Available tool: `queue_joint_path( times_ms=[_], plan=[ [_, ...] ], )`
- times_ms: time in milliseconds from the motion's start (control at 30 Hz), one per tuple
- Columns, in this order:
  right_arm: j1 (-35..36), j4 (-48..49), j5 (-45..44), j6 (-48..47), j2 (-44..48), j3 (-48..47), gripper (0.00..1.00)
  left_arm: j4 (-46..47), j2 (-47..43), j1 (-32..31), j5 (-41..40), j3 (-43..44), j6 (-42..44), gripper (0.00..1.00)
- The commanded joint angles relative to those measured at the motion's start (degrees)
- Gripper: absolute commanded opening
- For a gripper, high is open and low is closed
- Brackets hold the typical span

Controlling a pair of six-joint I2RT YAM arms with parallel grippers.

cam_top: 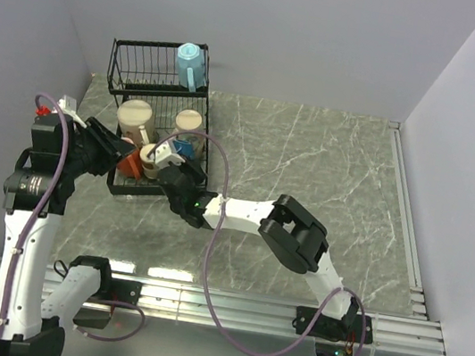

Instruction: Load the cups into the dish rack

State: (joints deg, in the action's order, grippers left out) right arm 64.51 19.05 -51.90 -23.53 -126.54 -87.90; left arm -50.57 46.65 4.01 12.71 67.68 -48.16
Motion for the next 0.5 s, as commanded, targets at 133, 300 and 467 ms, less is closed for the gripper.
queue_joint_path(
  times_ms=[133, 300, 467],
  plan=[
    [0.53, 17.91, -5.92, -7.90, -1.69, 0.09, 0.00, 0.73, -1.83, 0.03, -0.49, -2.55, 1.67, 0.44],
    [0.79, 28.31, -8.04, -18.03, -8.18, 0.89, 0.00, 1.52, -3.23, 0.12, -0.23, -5.71, 1.32, 0.44],
    [1.85, 35.17, -9.97, -24.63, -11.01, 2.20, 0.00, 2.49, -5.17, 0.12, -0.05, -8.53, 0.53, 0.43]
  ],
)
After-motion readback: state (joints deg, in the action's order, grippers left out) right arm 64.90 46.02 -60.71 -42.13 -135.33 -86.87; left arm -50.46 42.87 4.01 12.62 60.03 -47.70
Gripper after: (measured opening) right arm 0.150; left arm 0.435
